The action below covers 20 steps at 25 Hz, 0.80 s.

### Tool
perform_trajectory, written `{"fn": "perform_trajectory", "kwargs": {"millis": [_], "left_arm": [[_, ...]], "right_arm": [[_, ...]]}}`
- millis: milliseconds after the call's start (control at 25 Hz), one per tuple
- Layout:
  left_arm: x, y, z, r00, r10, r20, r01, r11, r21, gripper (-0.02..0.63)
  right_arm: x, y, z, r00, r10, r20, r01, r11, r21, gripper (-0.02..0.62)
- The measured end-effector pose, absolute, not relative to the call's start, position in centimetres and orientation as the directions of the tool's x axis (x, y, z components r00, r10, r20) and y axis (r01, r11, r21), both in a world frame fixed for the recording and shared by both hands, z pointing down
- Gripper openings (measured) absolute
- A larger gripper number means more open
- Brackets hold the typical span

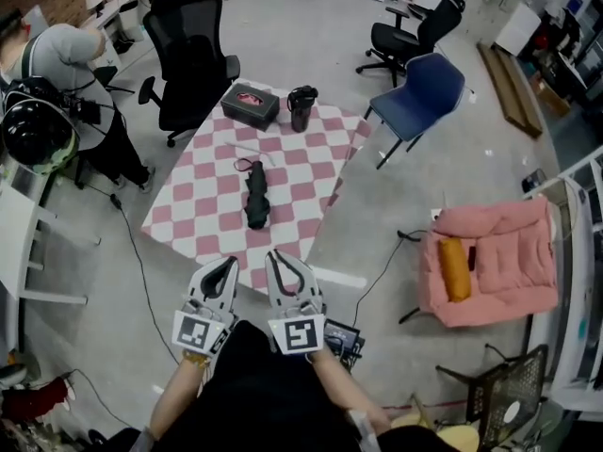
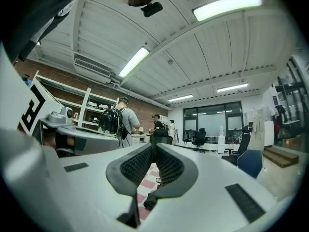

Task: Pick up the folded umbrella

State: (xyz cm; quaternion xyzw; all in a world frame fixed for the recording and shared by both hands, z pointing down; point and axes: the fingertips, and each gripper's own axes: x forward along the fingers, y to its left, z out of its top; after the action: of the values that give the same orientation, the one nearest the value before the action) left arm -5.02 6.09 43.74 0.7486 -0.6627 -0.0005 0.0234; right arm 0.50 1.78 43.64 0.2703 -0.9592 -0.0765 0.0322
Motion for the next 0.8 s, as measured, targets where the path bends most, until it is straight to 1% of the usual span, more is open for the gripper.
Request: {"fn": "perform_trajectory", "kwargs": {"millis": [160,360,600,800], "left_arm": [[-6.3,2.9,45.2,0.178,-0.983,0.048,-0.982,-0.174,0.077,0.014],[-9.8,-1.4,47.8,0.241,-0.967,0.078,-0.964,-0.23,0.132,0.014],[-16.0,-6.5,52.4,0.306,-0.933,0.191,-0.948,-0.28,0.153,0.015],[-18.4,-10.7,57.2,0.303,-0.906,0.296,-0.951,-0.269,0.151,0.015]], "right_arm": [[-0.4,-0.8,44.4,-0.816,-0.577,0.036,-0.568,0.811,0.14,0.018],[-3.4,-4.5,46.1,-0.753,-0.652,0.088,-0.634,0.754,0.169,0.018],[-8.7,-7.7,47.7,-0.672,-0.725,0.151,-0.692,0.687,0.221,0.018],[-10.6,-9.4,48.8,-0.633,-0.752,0.184,-0.717,0.659,0.227,0.018]]}}
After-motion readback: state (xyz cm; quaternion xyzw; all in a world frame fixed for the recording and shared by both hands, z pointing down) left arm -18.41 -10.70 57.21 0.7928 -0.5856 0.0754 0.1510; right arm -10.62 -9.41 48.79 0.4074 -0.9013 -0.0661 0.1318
